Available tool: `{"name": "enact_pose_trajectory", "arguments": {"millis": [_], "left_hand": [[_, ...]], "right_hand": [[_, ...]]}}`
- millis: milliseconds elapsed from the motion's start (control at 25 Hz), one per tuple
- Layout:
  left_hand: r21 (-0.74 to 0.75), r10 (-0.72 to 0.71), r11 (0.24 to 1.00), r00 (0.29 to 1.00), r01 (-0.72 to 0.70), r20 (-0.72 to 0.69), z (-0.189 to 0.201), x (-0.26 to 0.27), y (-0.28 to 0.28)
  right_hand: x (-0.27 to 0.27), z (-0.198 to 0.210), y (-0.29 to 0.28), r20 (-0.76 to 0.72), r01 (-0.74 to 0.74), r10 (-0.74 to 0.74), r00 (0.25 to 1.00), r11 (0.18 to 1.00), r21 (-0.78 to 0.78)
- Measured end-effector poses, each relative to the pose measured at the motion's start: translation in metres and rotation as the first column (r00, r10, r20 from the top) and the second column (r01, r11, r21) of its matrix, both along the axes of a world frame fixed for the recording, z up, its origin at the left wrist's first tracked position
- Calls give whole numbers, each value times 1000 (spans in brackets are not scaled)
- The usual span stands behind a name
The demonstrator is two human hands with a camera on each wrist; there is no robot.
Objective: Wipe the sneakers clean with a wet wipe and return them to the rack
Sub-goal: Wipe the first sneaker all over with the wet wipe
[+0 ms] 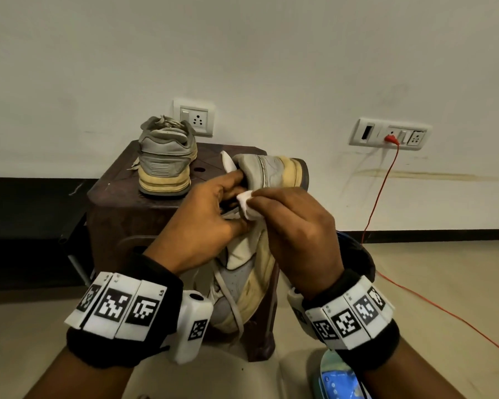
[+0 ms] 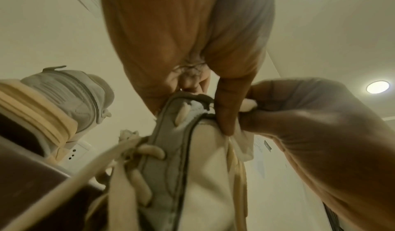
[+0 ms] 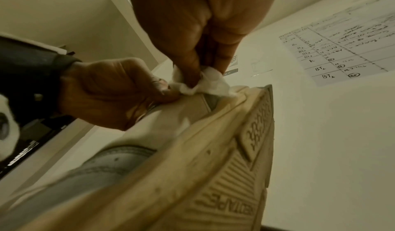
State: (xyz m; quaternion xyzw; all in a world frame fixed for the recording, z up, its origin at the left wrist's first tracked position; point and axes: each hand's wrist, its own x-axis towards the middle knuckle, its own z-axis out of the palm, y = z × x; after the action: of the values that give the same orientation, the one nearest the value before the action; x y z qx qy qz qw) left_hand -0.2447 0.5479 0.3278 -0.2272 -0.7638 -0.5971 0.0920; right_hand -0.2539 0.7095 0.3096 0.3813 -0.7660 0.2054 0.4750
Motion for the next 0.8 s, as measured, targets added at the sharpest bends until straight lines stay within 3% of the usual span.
{"name": "enact_pose_trajectory", "arguments": {"millis": [160, 400, 520, 640, 800], "left_hand": [[5, -8, 1000, 1000, 8, 26, -2, 2, 5], [65, 2, 998, 1000, -4, 29, -1, 0, -1], [32, 4, 999, 998, -6, 66, -1, 2, 0], [2, -25, 1000, 994, 25, 104, -2, 4, 6], [22, -1, 1000, 994, -2, 112, -3, 1, 8]], "right_hand": [[-7, 12, 4, 3, 72, -72, 997, 993, -97], [8, -6, 0, 38, -30, 27, 999, 997, 67], [1, 2, 9, 2, 66, -66, 998, 998, -9], [-10, 15, 26, 58, 132, -127, 990, 987, -93], [-7, 12, 33, 121, 32, -35, 992, 999, 22]]}}
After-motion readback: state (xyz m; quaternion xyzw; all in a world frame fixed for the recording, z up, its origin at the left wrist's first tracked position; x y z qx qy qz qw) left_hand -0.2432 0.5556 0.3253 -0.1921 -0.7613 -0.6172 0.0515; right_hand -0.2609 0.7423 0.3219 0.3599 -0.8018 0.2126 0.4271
